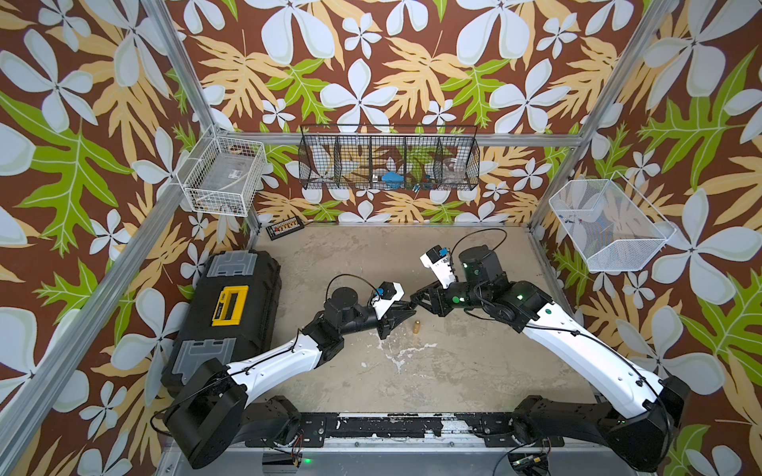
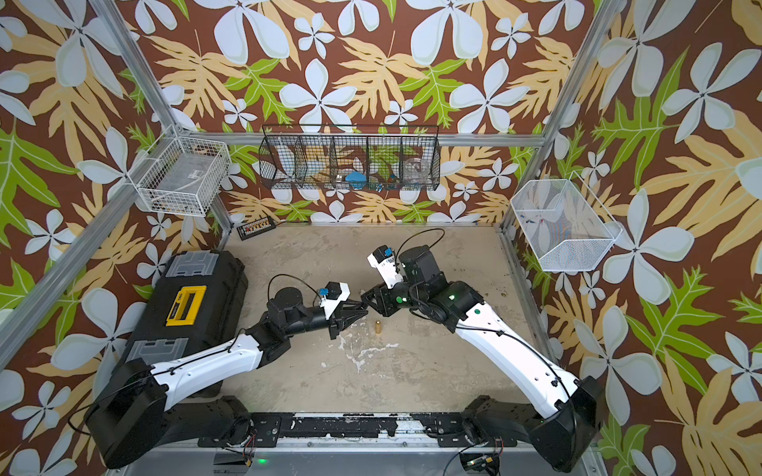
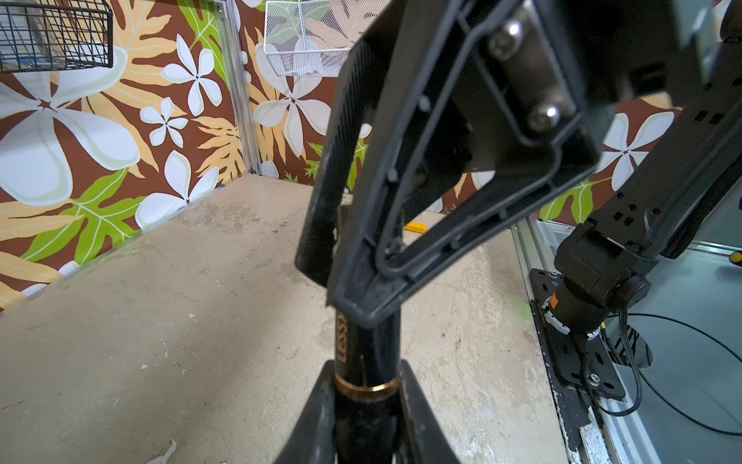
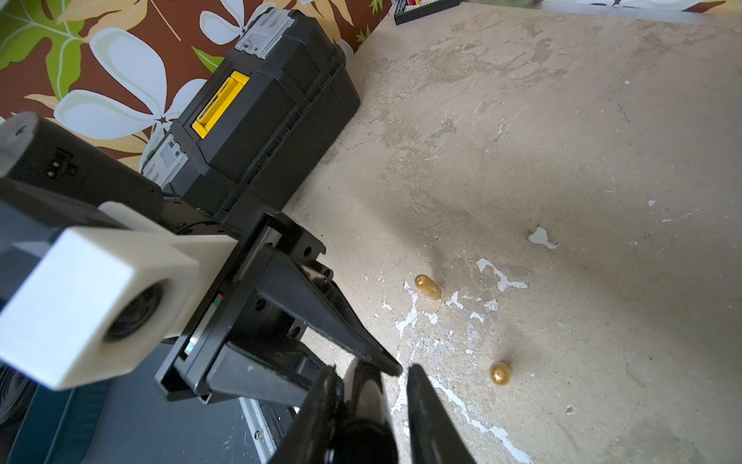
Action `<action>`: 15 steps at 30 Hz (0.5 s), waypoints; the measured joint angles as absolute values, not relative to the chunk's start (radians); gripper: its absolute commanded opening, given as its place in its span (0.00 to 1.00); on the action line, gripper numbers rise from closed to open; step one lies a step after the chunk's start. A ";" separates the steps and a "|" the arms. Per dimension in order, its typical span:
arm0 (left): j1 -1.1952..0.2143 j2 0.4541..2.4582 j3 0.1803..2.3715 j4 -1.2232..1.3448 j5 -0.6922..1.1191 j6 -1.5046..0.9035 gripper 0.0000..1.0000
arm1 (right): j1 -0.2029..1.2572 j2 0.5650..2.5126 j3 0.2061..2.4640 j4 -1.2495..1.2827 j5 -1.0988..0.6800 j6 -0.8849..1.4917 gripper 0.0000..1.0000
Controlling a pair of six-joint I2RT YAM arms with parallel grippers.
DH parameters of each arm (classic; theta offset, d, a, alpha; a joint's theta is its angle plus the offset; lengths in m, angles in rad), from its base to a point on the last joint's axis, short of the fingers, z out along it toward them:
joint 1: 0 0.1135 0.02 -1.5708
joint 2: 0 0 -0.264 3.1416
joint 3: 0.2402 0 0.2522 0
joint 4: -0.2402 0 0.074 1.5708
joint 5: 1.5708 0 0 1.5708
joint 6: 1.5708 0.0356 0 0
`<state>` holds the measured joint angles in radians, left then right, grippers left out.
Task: Open the lipstick cap
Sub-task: Open the cover of the lipstick.
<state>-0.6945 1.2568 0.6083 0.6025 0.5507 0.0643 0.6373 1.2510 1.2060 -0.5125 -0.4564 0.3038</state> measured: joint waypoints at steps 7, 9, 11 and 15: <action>-0.694 1.256 0.608 0.611 0.550 0.054 0.09 | 0.640 1.251 1.205 -0.501 -0.466 0.310 0.22; -0.694 1.256 0.608 0.611 0.550 0.054 0.09 | 0.640 1.249 1.205 -0.501 -0.463 0.310 0.21; -0.694 1.256 0.608 0.618 0.551 0.054 0.09 | 0.640 1.245 1.206 -0.501 -0.457 0.310 0.20; -0.694 1.256 0.608 0.624 0.550 0.054 0.09 | 0.640 1.226 1.216 -0.502 -0.432 0.310 0.18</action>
